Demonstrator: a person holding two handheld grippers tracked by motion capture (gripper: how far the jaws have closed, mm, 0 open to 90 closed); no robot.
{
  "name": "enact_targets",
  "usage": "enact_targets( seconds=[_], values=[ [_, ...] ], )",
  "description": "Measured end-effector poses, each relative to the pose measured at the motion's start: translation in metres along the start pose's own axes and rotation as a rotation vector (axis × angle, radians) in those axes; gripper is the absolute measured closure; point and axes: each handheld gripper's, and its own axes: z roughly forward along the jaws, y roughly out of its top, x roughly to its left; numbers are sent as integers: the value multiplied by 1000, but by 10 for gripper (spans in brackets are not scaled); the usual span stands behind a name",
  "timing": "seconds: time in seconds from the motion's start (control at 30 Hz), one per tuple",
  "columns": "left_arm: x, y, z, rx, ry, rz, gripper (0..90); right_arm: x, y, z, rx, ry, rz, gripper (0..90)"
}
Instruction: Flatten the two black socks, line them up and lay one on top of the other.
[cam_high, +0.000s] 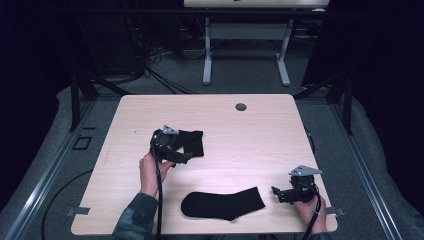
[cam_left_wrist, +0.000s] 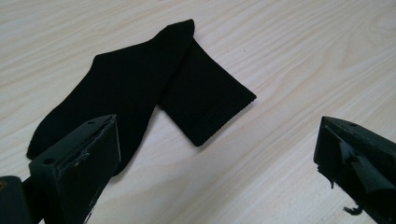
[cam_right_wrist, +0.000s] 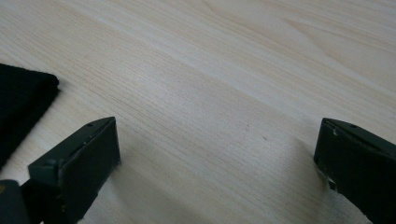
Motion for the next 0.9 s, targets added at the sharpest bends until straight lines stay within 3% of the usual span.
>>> enact_targets(
  seconds=[0.1,0.17,0.3,0.43,0.73,0.9],
  values=[
    [4,6,8,11,13,0,16,0,0,0,0,0,0,0],
    [7,10,15,20,-12,-22,20,0,0,0,-1,0,0,0],
    [12,15,30,36,15,-27,56,0,0,0,-1,1,0,0],
    [20,16,50,58,8,-56,106,0,0,0,0,0,0,0],
    [34,12,80,132,44,-97,280,0,0,0,0,0,0,0],
    [34,10,80,116,73,-95,397,0,0,0,-4,-2,2,0]
  ],
)
